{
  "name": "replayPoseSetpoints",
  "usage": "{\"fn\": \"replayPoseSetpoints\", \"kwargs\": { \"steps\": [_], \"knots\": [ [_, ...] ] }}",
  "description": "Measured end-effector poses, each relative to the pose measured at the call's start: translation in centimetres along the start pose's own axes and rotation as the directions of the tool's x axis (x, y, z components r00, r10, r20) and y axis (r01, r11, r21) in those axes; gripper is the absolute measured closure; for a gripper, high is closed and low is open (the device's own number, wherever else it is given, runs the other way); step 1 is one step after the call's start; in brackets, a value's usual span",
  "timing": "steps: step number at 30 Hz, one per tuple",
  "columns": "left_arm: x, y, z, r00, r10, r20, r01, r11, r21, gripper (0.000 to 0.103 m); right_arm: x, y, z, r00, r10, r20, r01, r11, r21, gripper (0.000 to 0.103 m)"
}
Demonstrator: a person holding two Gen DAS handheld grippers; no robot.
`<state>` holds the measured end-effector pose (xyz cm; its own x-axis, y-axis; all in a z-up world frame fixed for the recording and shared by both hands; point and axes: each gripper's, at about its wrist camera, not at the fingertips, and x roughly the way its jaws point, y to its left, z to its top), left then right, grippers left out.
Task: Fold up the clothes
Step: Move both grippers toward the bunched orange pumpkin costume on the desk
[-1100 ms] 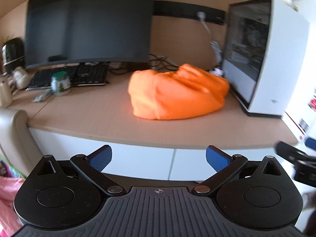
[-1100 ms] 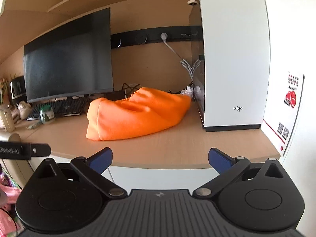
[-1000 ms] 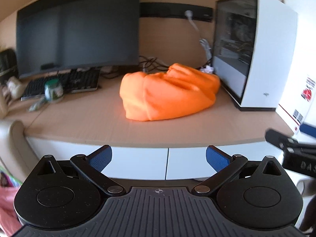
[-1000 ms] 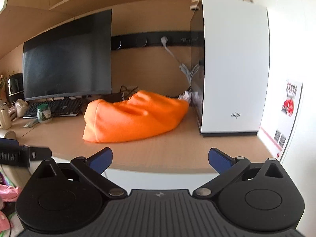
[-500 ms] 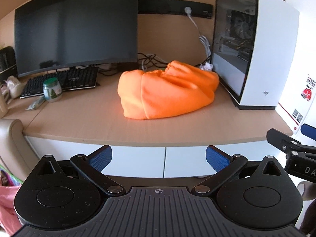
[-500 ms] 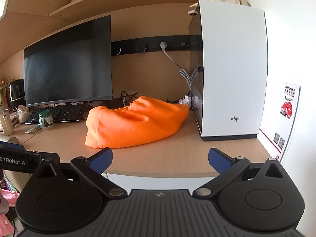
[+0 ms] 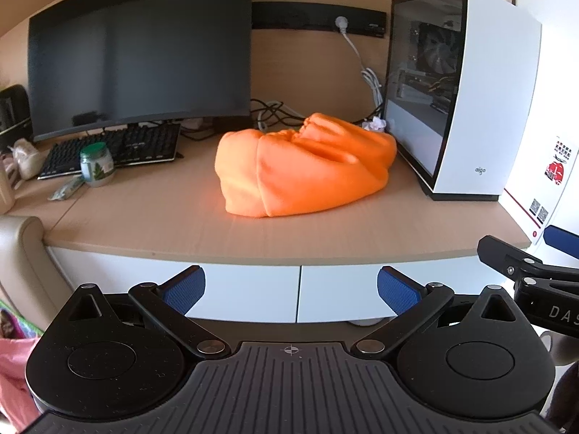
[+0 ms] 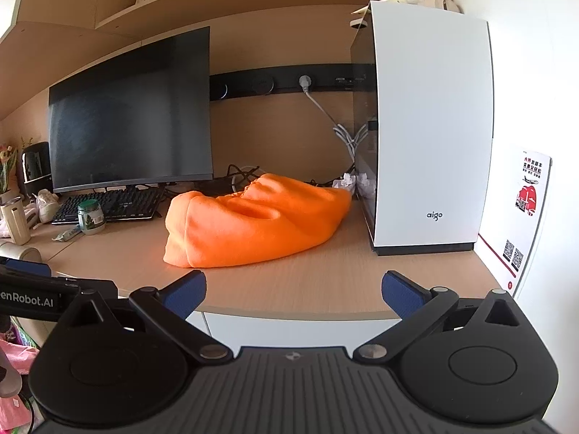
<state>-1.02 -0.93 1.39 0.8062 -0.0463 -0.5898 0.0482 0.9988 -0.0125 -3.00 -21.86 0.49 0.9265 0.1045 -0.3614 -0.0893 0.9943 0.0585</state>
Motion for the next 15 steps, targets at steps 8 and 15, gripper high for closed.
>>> {"fn": "replayPoseSetpoints", "kwargs": {
  "steps": [8, 15],
  "knots": [
    [0.12, 0.32, -0.60, 1.000, 0.003, -0.024, -0.003, 1.000, -0.020, 0.000, -0.04, 0.42, -0.21, 1.000, 0.001, -0.024, 0.000, 1.000, 0.012, 0.000],
    [0.29, 0.12, -0.90, 0.999, -0.003, -0.039, 0.002, 1.000, -0.024, 0.000, -0.26, 0.54, -0.47, 0.999, -0.002, -0.040, 0.002, 1.000, 0.020, 0.000]
  ]
}}
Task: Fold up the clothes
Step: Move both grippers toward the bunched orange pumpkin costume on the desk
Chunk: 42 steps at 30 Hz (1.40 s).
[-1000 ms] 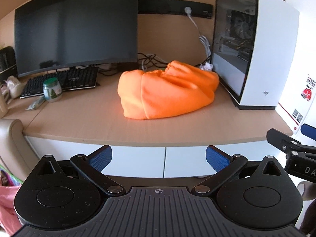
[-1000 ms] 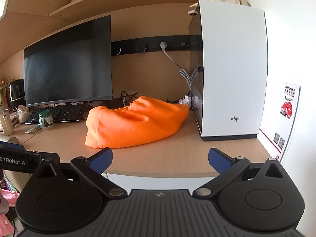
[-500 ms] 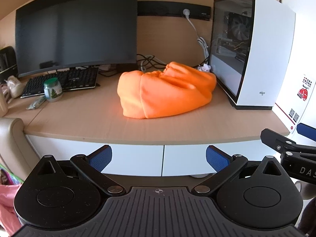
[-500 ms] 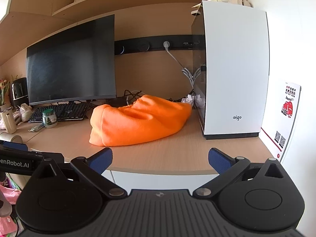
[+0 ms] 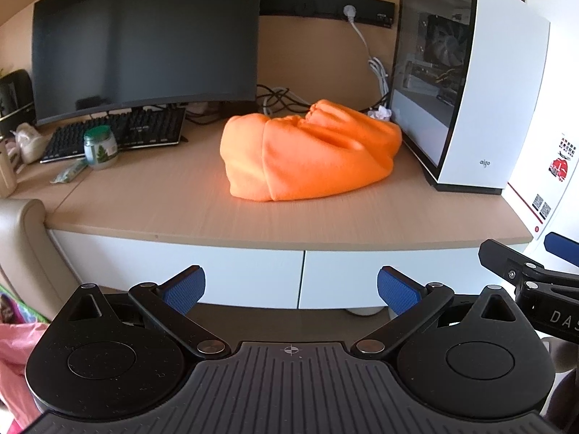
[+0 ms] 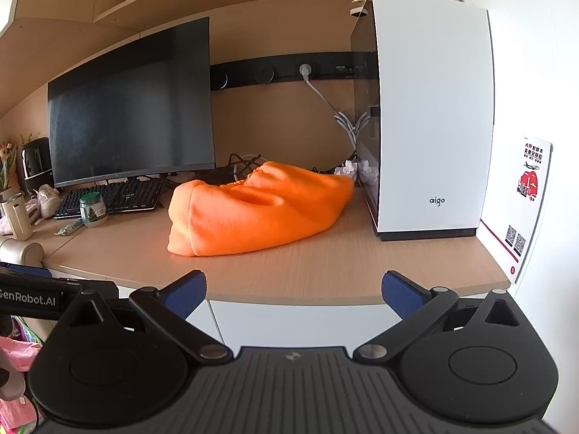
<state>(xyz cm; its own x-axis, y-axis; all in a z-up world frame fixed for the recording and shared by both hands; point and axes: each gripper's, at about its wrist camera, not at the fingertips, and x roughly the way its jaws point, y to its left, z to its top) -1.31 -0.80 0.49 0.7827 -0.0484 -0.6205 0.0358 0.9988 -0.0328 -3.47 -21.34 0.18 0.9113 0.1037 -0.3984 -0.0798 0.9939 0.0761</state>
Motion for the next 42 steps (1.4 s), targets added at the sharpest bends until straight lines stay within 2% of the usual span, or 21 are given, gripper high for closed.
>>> {"fn": "replayPoseSetpoints", "kwargs": {
  "steps": [23, 42],
  "knots": [
    [0.8, 0.8, 0.1, 0.999, -0.006, -0.035, 0.006, 1.000, -0.010, 0.000, 0.5, 0.8, 0.0, 1.000, 0.000, -0.027, 0.000, 1.000, 0.017, 0.000],
    [3.6, 3.1, 1.0, 0.996, -0.005, -0.092, 0.003, 1.000, -0.027, 0.000, 3.5, 2.2, 0.4, 0.997, -0.007, -0.074, 0.008, 1.000, 0.013, 0.000]
  ]
}}
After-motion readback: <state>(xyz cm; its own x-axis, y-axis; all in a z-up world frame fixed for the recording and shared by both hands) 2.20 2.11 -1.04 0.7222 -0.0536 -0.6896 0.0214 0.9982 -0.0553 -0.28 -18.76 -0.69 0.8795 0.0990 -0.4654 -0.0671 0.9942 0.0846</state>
